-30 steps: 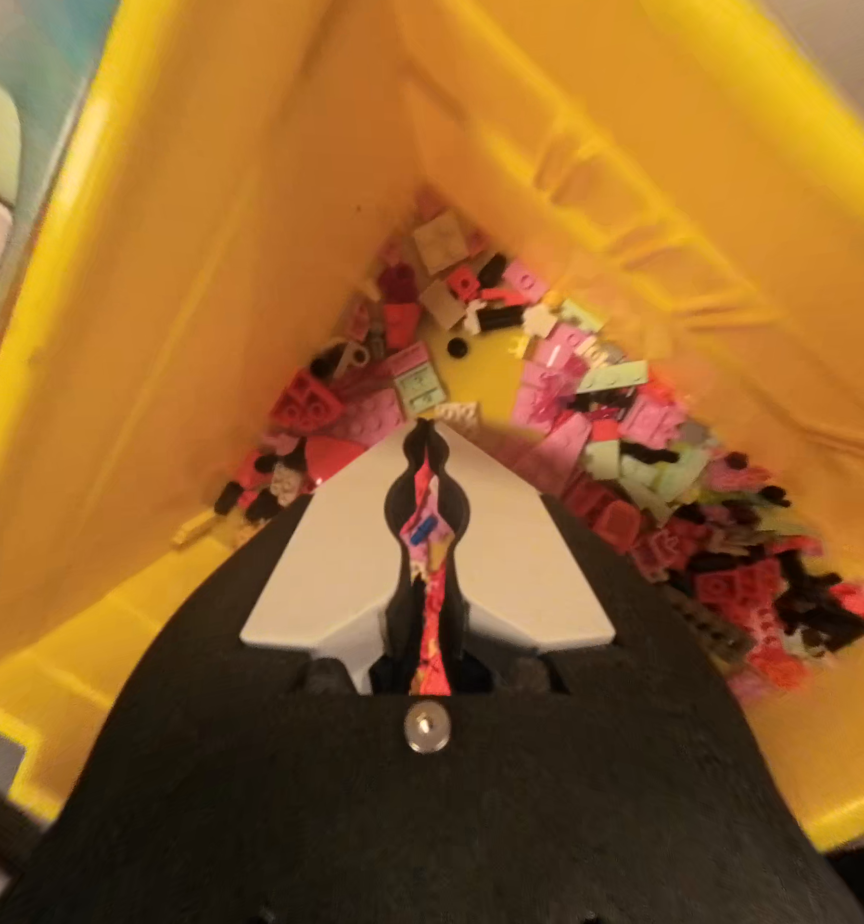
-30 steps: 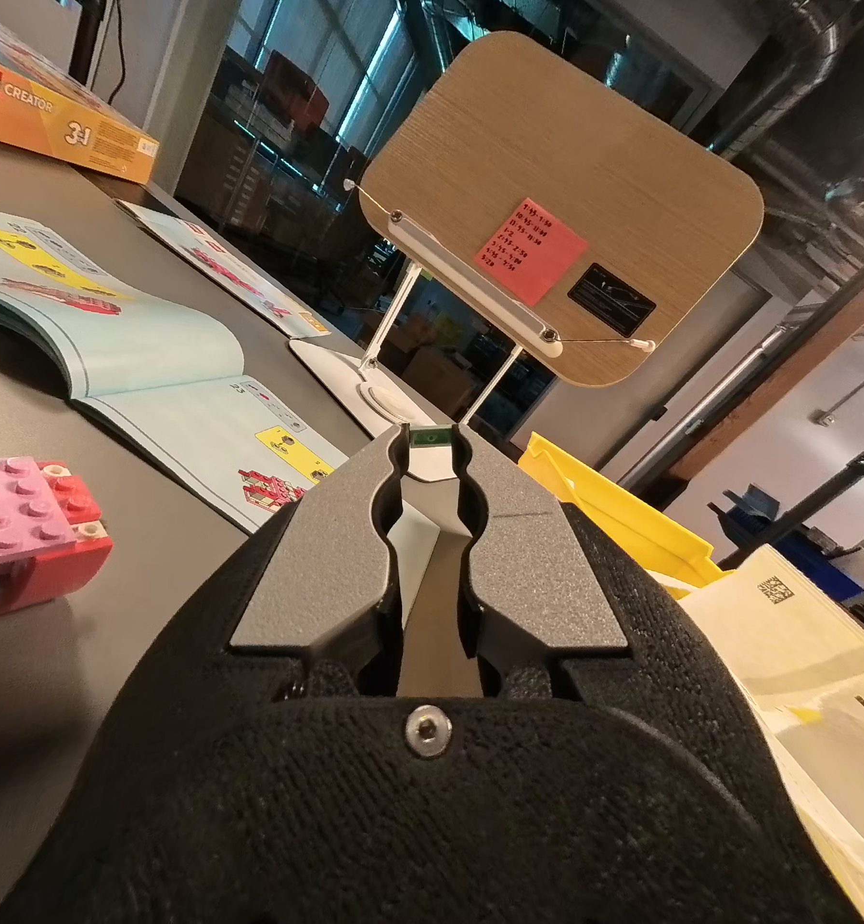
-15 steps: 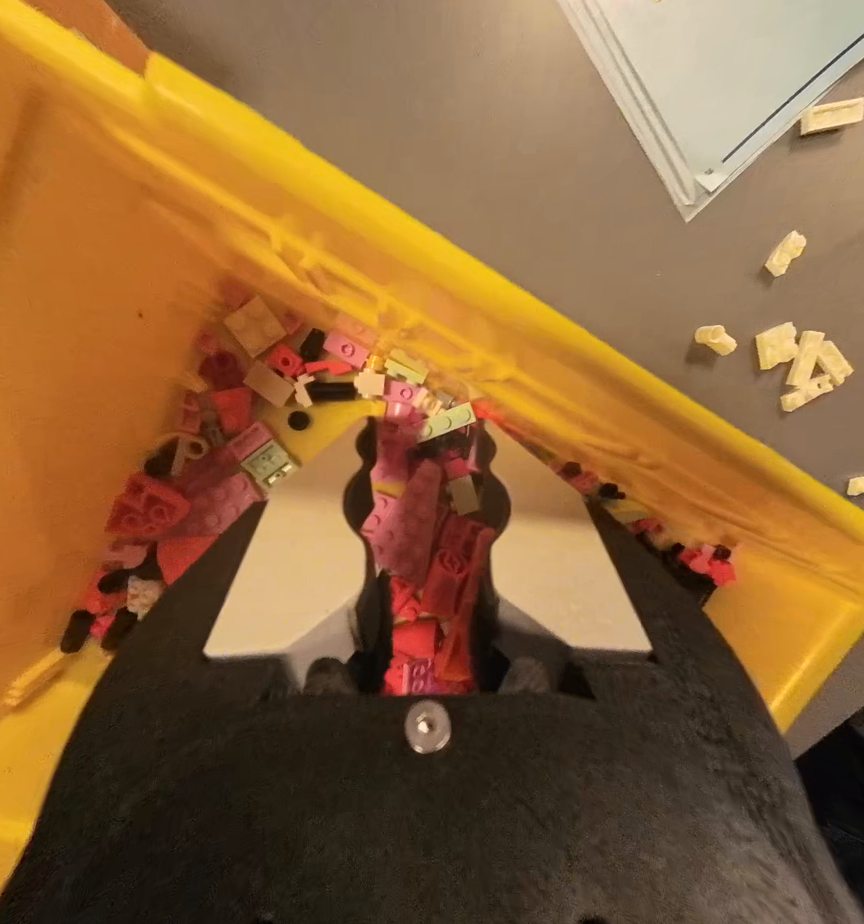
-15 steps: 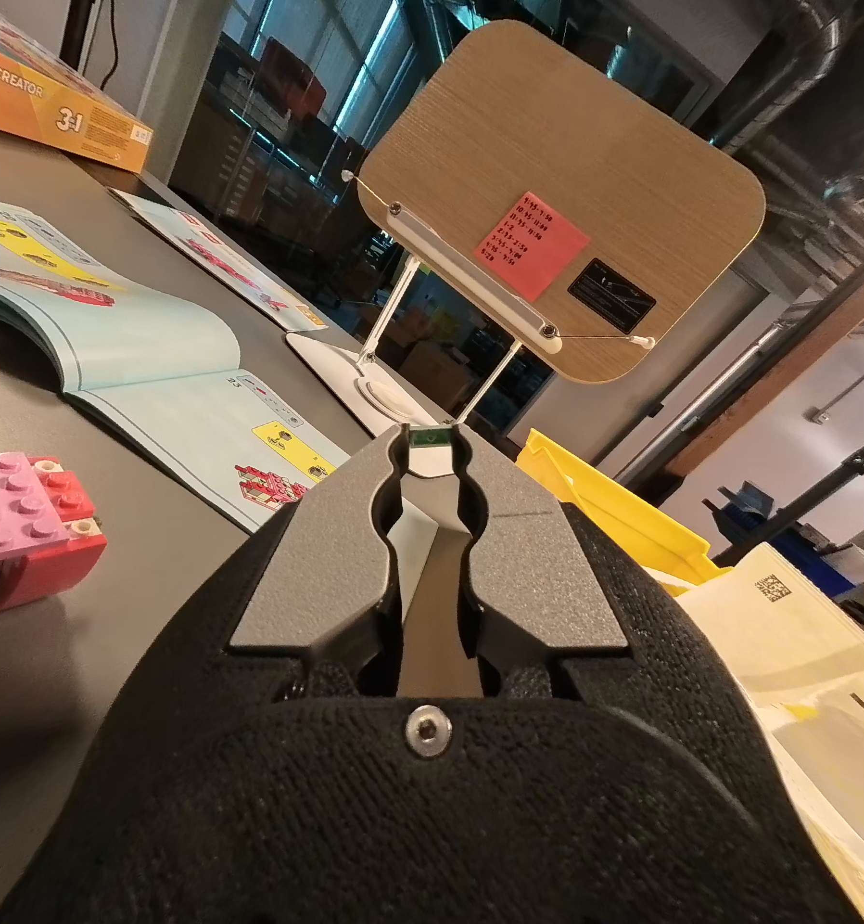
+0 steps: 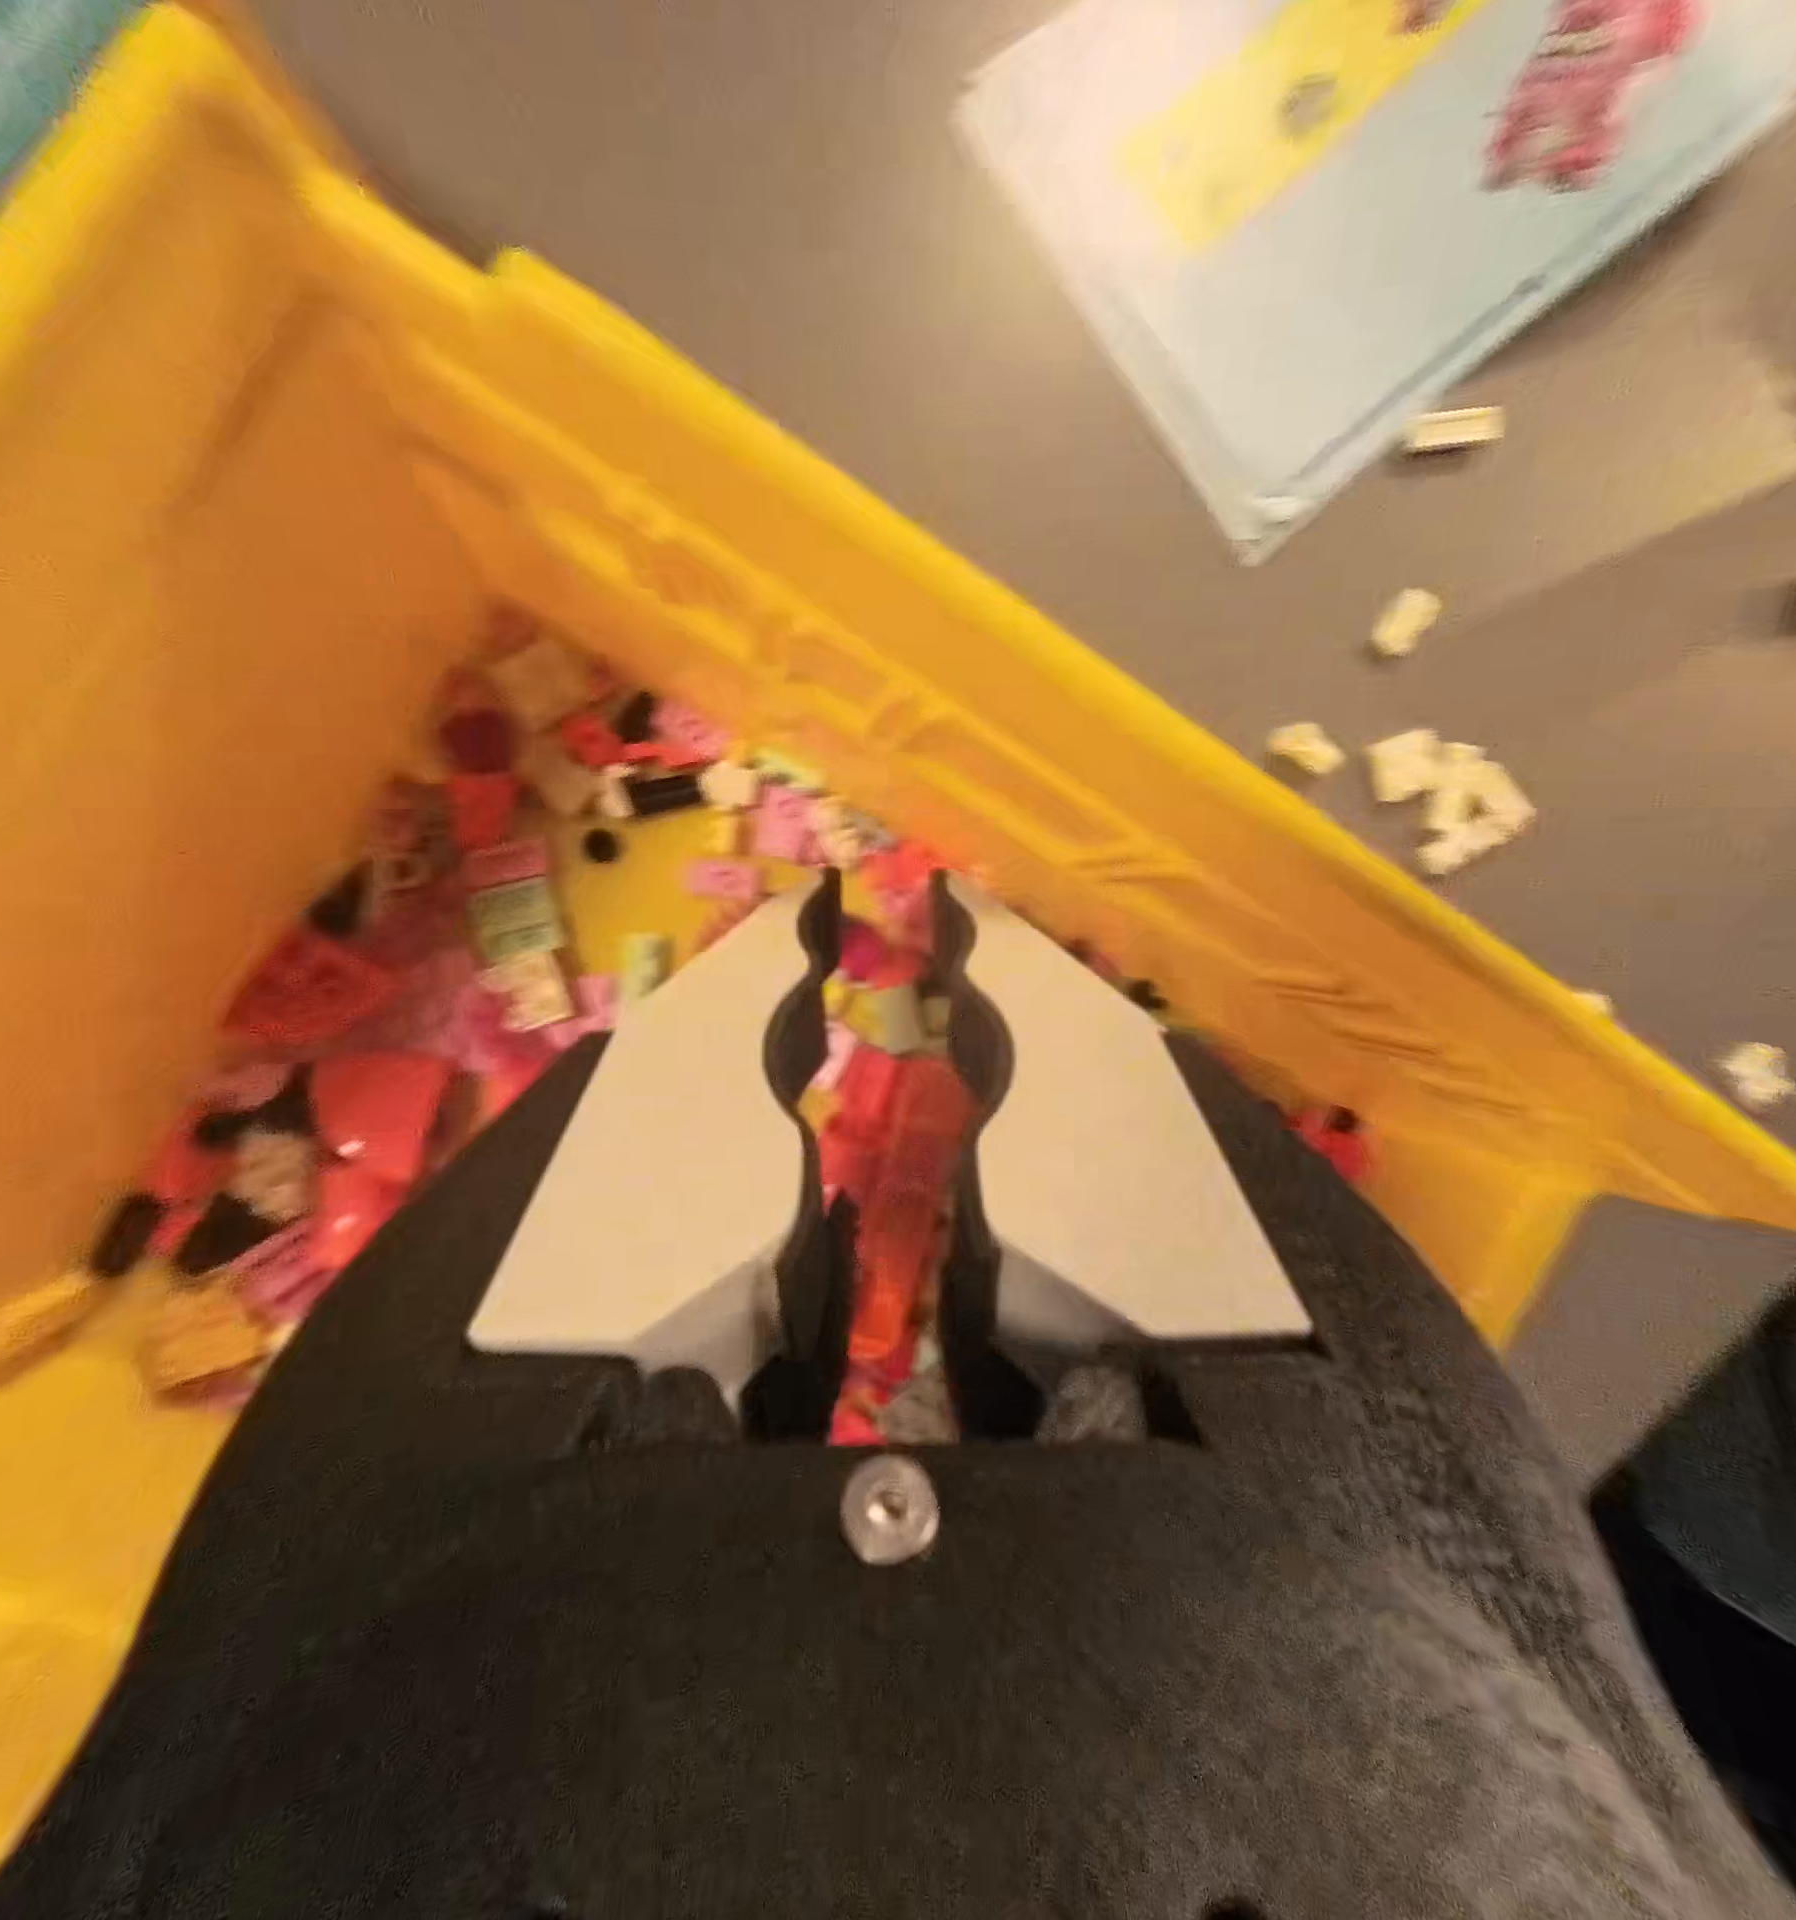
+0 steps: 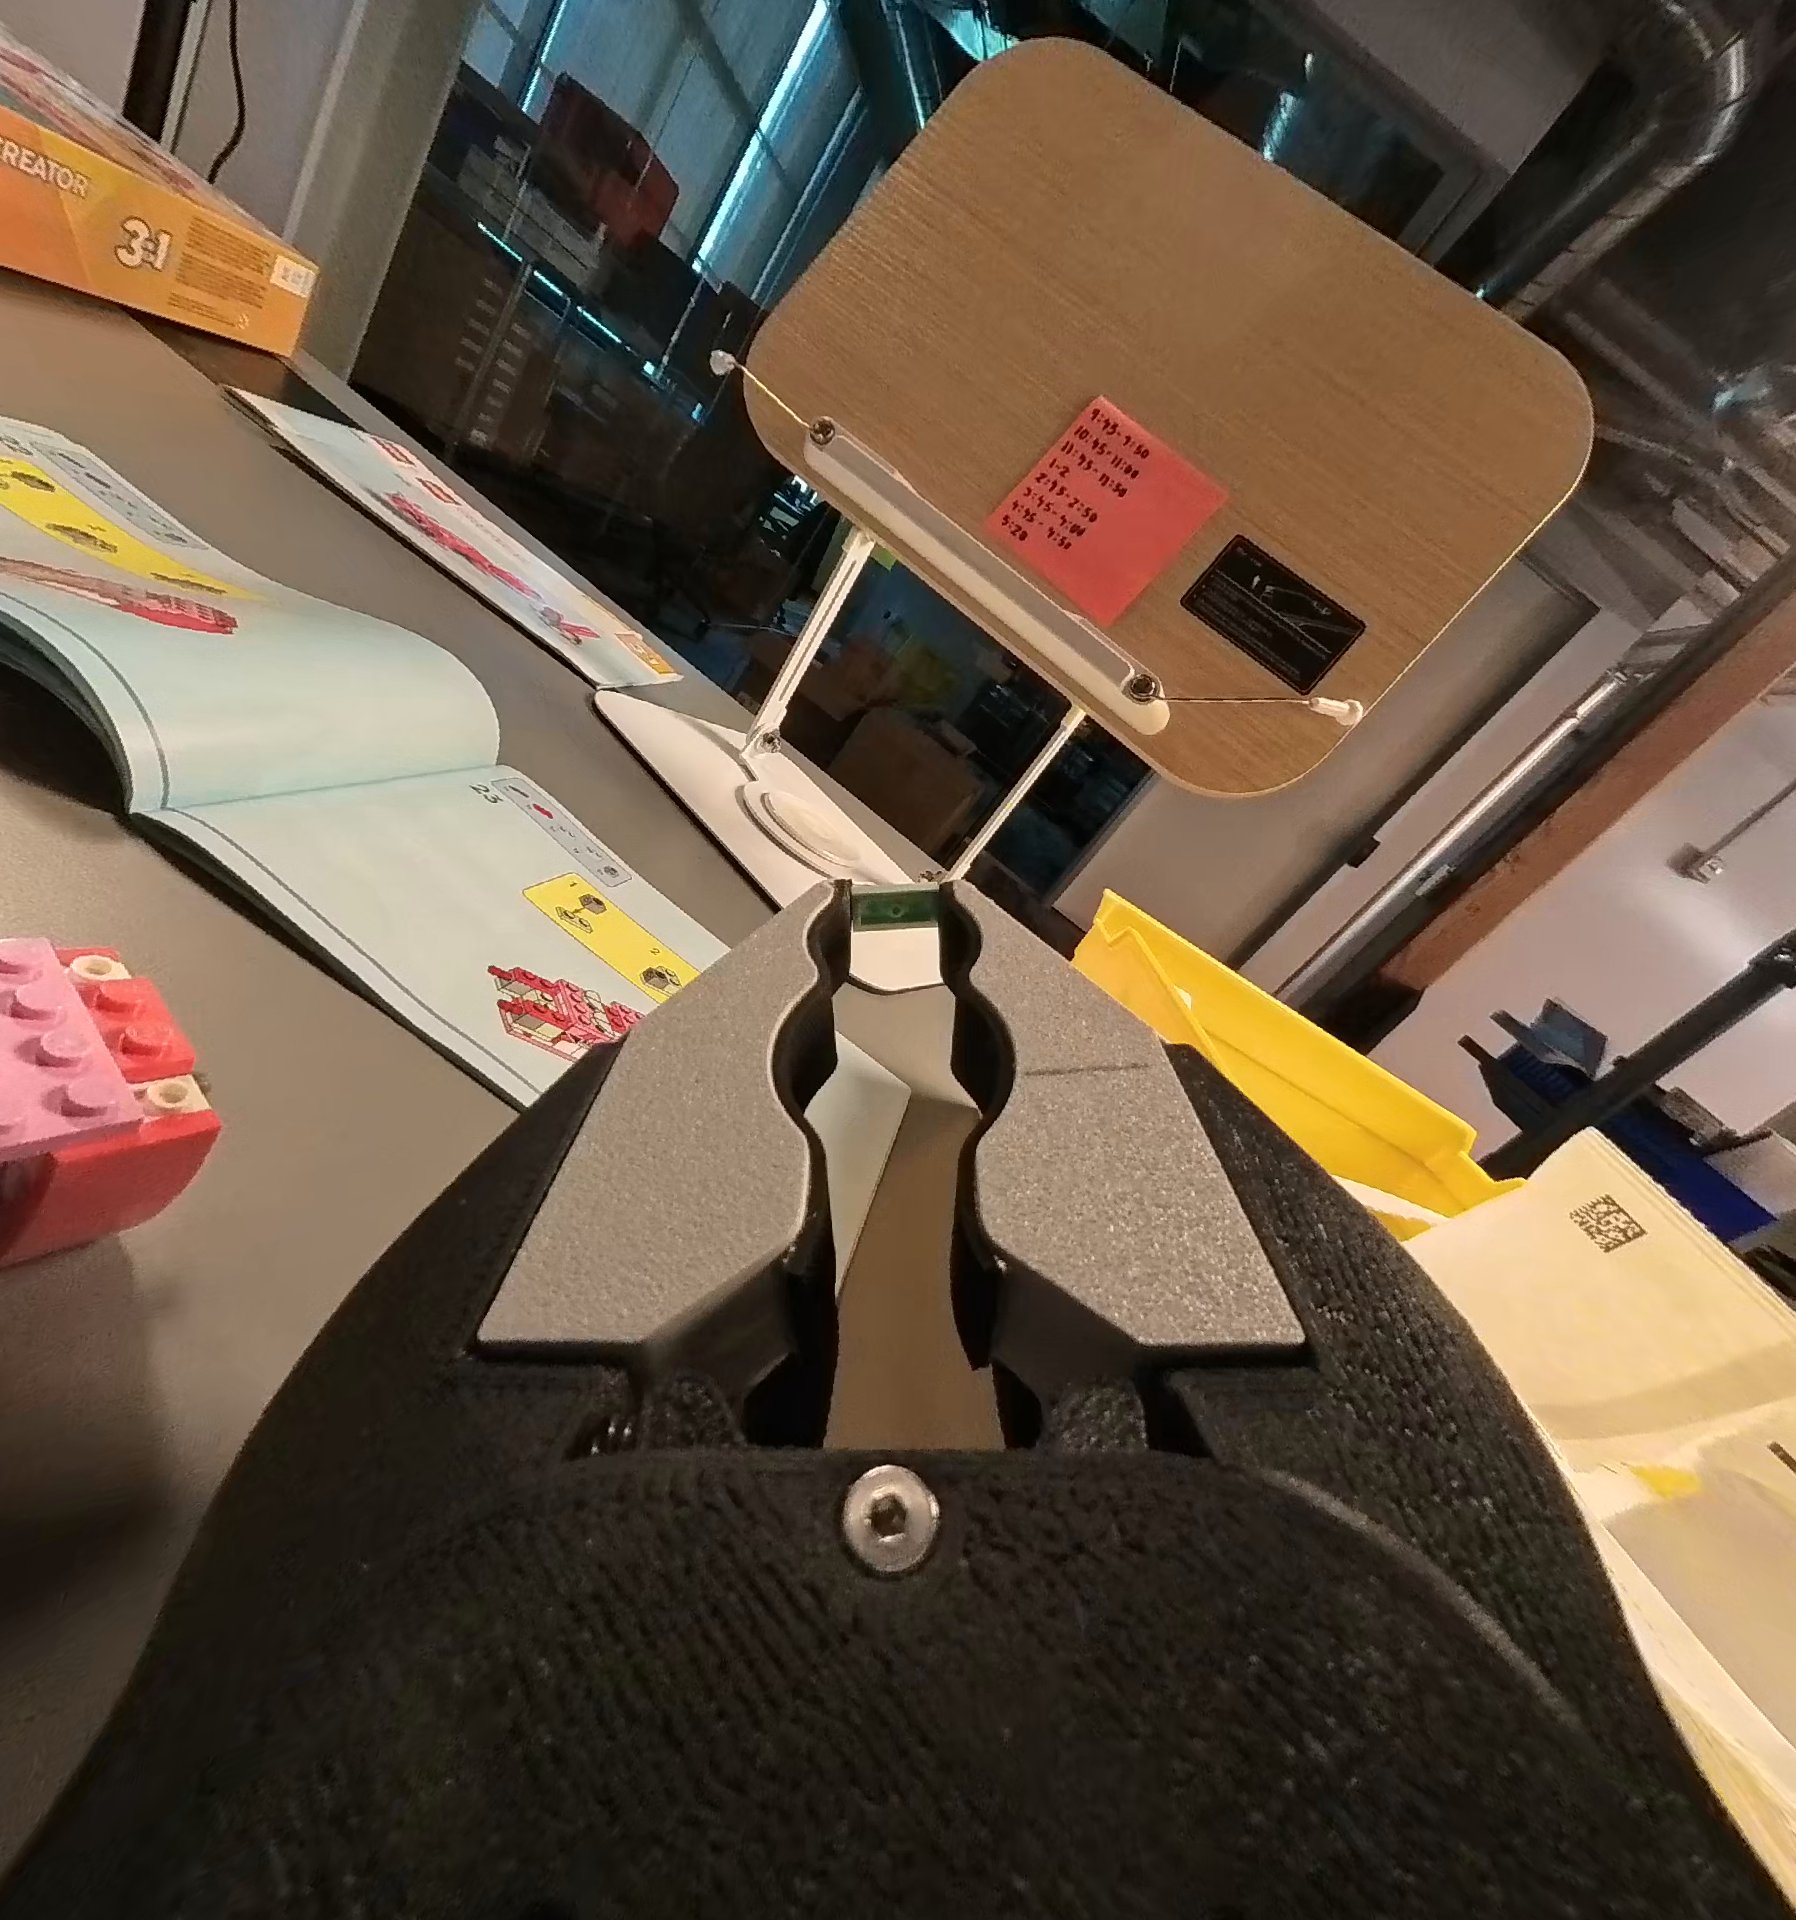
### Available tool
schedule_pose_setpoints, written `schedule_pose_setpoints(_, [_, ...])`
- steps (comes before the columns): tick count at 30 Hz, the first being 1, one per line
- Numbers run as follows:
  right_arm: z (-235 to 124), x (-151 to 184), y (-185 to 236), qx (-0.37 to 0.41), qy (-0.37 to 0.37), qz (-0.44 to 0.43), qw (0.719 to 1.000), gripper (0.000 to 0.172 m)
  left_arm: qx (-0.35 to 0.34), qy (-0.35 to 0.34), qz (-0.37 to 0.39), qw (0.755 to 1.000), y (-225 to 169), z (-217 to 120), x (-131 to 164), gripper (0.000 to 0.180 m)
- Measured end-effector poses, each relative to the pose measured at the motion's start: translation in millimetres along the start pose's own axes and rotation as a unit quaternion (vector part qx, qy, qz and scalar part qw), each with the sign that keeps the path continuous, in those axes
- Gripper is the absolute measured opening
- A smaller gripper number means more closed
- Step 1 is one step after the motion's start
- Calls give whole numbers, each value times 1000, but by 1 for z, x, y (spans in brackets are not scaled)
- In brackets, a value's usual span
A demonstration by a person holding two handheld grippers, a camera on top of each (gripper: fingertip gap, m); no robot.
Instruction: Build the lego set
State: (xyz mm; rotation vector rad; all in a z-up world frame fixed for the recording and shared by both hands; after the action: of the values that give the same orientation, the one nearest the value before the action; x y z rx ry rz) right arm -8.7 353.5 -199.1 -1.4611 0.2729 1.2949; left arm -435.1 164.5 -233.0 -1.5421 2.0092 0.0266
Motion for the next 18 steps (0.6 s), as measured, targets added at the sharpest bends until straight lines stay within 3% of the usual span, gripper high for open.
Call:
schedule_pose_setpoints(3, [0, 0, 0, 0, 0, -1, 1000, 15, 74, 32, -10, 997, -28, 11, 8, 16])
schedule_pose_setpoints(8, [0, 0, 0, 0, -1, -2, 1000, 15, 5, 106, 20, 994, -19, 25, 26, 14])
schedule_pose_setpoints(18, [-1, -1, 0, 0, -1, -2, 1000, 15, 7, 96, 25, 995, -18, 33, 22, 18])
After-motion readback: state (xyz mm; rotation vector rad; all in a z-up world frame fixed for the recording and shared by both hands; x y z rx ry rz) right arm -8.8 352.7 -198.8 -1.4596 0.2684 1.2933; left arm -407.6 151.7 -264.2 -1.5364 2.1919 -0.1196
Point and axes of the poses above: each gripper's, where its closed fingertips meet, z out along the fingers, x out of its underside, y = z × x across the jaws, the point moved 2 cm from there along -z, back along the fingers, and after that the axes turned 10 degrees about x, right-handed, at the moved point
